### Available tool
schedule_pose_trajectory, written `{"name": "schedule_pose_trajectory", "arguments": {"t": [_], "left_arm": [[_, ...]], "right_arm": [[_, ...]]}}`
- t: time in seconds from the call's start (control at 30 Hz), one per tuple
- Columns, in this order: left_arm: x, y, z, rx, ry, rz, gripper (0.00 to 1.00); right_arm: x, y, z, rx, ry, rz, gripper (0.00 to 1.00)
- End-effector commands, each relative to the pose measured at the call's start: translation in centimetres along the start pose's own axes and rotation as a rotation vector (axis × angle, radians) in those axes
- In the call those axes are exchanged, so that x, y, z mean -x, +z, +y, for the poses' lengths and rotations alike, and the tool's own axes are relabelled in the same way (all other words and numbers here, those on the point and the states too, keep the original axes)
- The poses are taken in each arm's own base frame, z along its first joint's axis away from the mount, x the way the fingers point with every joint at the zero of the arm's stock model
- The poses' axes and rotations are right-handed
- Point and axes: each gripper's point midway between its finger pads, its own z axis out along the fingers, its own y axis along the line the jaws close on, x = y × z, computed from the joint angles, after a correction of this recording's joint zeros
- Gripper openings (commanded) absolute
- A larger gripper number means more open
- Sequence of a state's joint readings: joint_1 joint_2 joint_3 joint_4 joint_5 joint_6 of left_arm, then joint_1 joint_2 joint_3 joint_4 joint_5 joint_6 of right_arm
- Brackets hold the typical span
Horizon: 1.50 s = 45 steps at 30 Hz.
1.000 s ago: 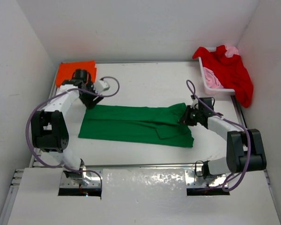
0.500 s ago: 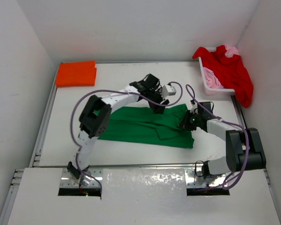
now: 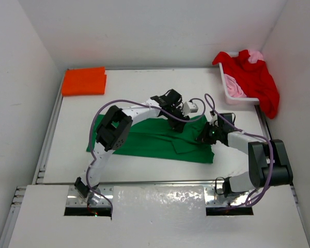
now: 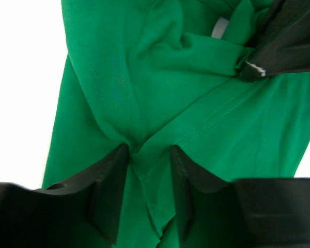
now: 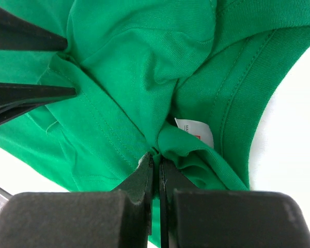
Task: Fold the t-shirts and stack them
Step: Fold the other side of the tshirt into a rectangle
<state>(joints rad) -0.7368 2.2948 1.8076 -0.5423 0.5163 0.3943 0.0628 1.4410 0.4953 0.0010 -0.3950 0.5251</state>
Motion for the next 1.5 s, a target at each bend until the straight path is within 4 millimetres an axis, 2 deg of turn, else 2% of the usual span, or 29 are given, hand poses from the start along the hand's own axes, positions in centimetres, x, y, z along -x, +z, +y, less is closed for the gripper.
{"name": "schedule_pose_trajectory", "arguments": {"t": [0.0, 0.03, 0.17, 0.2, 0.3, 0.4, 0.47, 0.5, 0.73, 0.83, 0.97, 1.13, 1.27, 1.33, 1.47], "left_arm": [[2.7, -1.5, -1.9, -0.04, 0.052, -0.072, 0.35], [2.6, -1.5, -2.0, -0.045, 0.053, -0.067, 0.32], [2.5, -1.7, -1.7, -0.022, 0.066, -0.056, 0.0], [2.5, -1.9, -1.7, -0.021, 0.067, -0.055, 0.0], [3.4, -2.8, -1.6, 0.002, 0.079, -0.07, 0.0], [4.4, -3.7, -1.3, 0.037, 0.103, -0.089, 0.05], [4.5, -4.0, -1.0, 0.054, 0.112, -0.091, 0.18], [4.5, -3.9, -1.0, 0.052, 0.113, -0.09, 0.21], [2.3, -2.5, -1.2, 0.013, 0.072, -0.028, 0.25], [1.7, -2.3, -0.4, 0.048, 0.071, 0.003, 0.32], [1.7, -2.3, -0.6, 0.035, 0.072, 0.008, 0.31], [2.6, -2.4, -1.6, -0.019, 0.082, -0.032, 0.21], [2.2, -1.8, -1.3, -0.012, 0.07, -0.025, 0.21], [1.9, -1.4, -1.2, -0.013, 0.058, -0.016, 0.27], [1.7, -1.0, -0.5, 0.02, 0.059, -0.01, 0.28]], "right_arm": [[0.8, 0.3, 0.5, 0.022, -0.023, -0.021, 0.0], [0.8, 0.2, 0.5, 0.021, -0.024, -0.023, 0.0], [1.0, 0.2, 0.5, 0.017, -0.027, -0.028, 0.0], [1.2, 0.1, 0.5, 0.013, -0.029, -0.032, 0.0], [1.8, -0.2, 0.6, 0.006, -0.048, -0.047, 0.0], [3.2, -0.7, 1.2, 0.012, -0.083, -0.085, 0.0], [3.4, -0.9, 1.3, 0.01, -0.09, -0.086, 0.0], [3.4, -1.0, 1.4, 0.009, -0.089, -0.079, 0.0], [3.1, -1.1, 1.2, 0.001, -0.09, -0.075, 0.0], [3.1, -1.2, 1.2, -0.003, -0.096, -0.074, 0.0], [3.4, -1.1, 1.2, -0.003, -0.097, -0.078, 0.0], [3.3, -1.1, 1.2, -0.003, -0.094, -0.074, 0.0], [3.2, -1.0, 1.1, -0.004, -0.093, -0.072, 0.0], [3.2, -1.0, 1.1, -0.005, -0.091, -0.072, 0.0], [3.3, -1.0, 1.2, 0.0, -0.09, -0.078, 0.0]]}}
